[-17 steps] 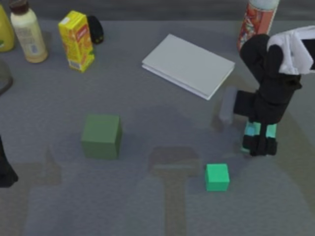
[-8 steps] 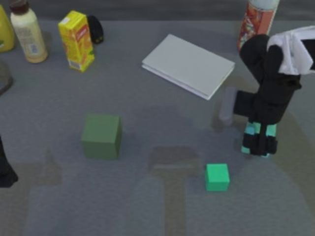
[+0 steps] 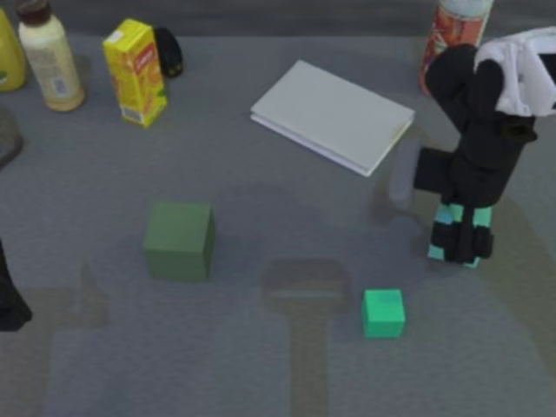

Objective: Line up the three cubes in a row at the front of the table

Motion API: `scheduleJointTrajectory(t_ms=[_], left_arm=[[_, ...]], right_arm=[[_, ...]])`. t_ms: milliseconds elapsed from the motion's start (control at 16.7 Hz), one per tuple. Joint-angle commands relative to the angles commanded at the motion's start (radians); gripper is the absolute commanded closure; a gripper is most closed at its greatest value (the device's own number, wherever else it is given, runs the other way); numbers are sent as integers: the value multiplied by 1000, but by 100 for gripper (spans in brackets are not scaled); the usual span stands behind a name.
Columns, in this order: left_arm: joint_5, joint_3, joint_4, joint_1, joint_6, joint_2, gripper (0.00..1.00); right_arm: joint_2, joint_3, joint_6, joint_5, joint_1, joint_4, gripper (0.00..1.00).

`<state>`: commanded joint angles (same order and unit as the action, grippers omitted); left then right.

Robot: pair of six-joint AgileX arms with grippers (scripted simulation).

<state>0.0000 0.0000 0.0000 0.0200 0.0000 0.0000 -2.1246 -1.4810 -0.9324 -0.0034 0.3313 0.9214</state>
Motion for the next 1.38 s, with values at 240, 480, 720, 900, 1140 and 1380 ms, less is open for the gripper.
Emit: scheduleJointTrajectory(t_ms=[240,480,720,900,1140,1380], left_arm=[[0,0,0,0,0,0,0],[0,0,0,0,0,0,0],[0,0,0,0,0,0,0],[0,0,0,0,0,0,0],[0,0,0,0,0,0,0],[0,0,0,0,0,0,0]], right_arm=[[55,-82,-2,-1,6,145,100],[70,-97,-1,-1,7,168,100],[62,-108,16,0,41,175,100],[56,-135,63,0,166,199,100],[54,-173,141,1,386,234,100],[61,-191,188,1,485,249,100]])
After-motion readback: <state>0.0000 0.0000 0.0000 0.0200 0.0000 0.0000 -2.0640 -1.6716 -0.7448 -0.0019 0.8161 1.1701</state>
